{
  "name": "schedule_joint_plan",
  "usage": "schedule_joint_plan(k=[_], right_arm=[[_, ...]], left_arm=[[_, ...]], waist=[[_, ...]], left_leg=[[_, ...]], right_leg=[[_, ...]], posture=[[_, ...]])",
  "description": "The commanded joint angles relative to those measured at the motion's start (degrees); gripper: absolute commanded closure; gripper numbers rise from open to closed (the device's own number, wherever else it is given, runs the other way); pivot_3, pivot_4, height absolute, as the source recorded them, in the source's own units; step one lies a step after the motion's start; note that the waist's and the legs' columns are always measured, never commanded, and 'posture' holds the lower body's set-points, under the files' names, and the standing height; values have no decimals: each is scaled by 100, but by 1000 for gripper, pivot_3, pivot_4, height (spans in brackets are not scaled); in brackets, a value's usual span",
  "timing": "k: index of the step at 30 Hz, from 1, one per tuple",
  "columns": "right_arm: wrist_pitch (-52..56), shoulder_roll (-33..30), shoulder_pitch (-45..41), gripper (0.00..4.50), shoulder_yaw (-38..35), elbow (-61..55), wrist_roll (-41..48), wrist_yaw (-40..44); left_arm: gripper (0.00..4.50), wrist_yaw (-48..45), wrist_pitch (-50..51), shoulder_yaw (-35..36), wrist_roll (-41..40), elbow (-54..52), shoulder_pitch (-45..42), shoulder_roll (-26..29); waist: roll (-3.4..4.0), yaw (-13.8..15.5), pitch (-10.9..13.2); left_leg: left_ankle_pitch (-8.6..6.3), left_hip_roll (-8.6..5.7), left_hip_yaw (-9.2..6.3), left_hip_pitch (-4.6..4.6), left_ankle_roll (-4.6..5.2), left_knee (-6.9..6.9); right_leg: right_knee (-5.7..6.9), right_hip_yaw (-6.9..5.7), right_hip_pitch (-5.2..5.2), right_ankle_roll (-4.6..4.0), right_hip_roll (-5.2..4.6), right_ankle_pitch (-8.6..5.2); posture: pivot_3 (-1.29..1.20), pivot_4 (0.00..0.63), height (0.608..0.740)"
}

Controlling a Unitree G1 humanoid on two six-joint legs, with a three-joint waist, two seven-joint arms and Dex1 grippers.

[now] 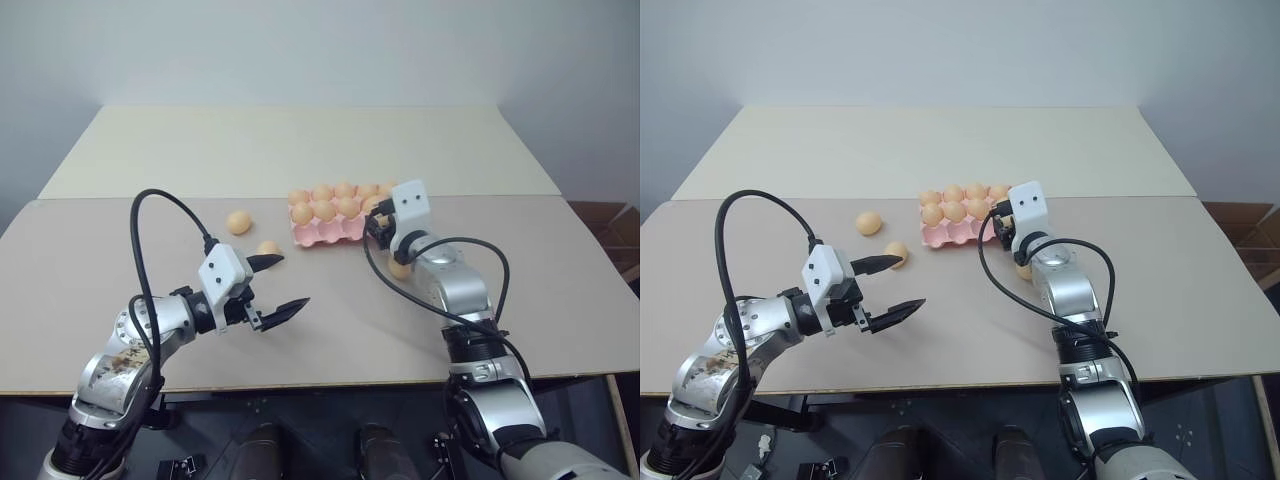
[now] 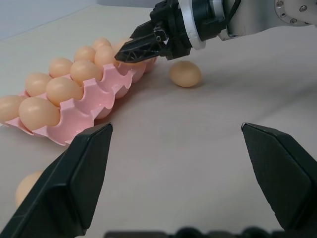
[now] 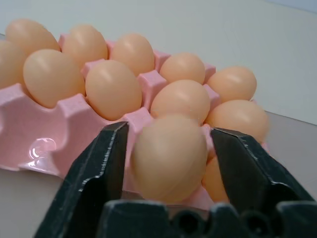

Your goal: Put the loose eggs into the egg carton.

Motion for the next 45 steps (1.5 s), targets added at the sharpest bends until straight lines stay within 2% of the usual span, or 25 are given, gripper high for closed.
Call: schedule_joint_plan(k=[1,5,11,15,18,22,28,34,40,45], right_arm=[[-81,53,-90,156,-162,-474,132,48],[-428,127,273,156,-292,-1372,247,46],[-25,-60,2057,156,-336,-3919,430,166],[-123,-204,3209,156,-358,-4950,642,377],[-628,-214,4104,156,-386,-5200,605,439],[-1834,-219,5227,156,-252,-4956,270,499],[-2629,29,6124,156,-430,-4670,398,463],[-2115,246,5833,72,-583,-4868,691,188],[-98,34,4623,72,-351,-5170,464,-304],[1409,245,3311,72,-394,-4907,510,-790]], left_arm=[[0,33,-130,83,2,-160,-9,1],[0,81,-193,89,37,-175,32,-35],[0,186,-348,335,-32,-236,301,-116],[0,339,-409,507,-85,-255,465,-250],[0,405,-455,537,-87,-253,502,-352],[0,339,-330,484,-205,-328,463,-364],[0,260,-220,393,-301,-415,355,-259],[0,71,-187,236,-387,-285,123,-210],[0,-267,-330,-27,-158,-44,-76,-23],[0,-415,-550,-147,25,120,-76,27]], waist=[[0,-9,0],[1,-1,0],[1,61,0],[1,44,0],[1,23,0],[0,40,0],[0,39,0],[0,32,0],[0,41,0],[0,39,0]], left_leg=[[0,0,0,0,0,0],[0,0,-1,0,0,0],[-1,-4,-1,-7,-1,0],[0,0,-2,5,-1,1],[0,3,-3,16,-1,1],[0,1,-1,18,-1,1],[0,3,1,32,-1,1],[0,3,2,49,-1,1],[0,2,1,52,-1,1],[0,1,0,41,-1,0]], right_leg=[[0,0,-1,0,0,0],[1,0,-1,0,0,0],[-3,-5,0,1,-12,0],[0,-5,9,2,-6,1],[1,-3,14,1,1,1],[-3,-1,17,2,0,1],[-2,2,27,1,1,0],[-3,5,43,0,2,0],[-3,5,47,-1,2,-1],[-5,3,37,-1,3,-1]], posture=[[0,150,740],[0,150,740],[0,150,740],[0,150,740],[0,150,740],[0,150,740],[0,150,740],[0,150,740],[0,150,740],[0,150,740]])
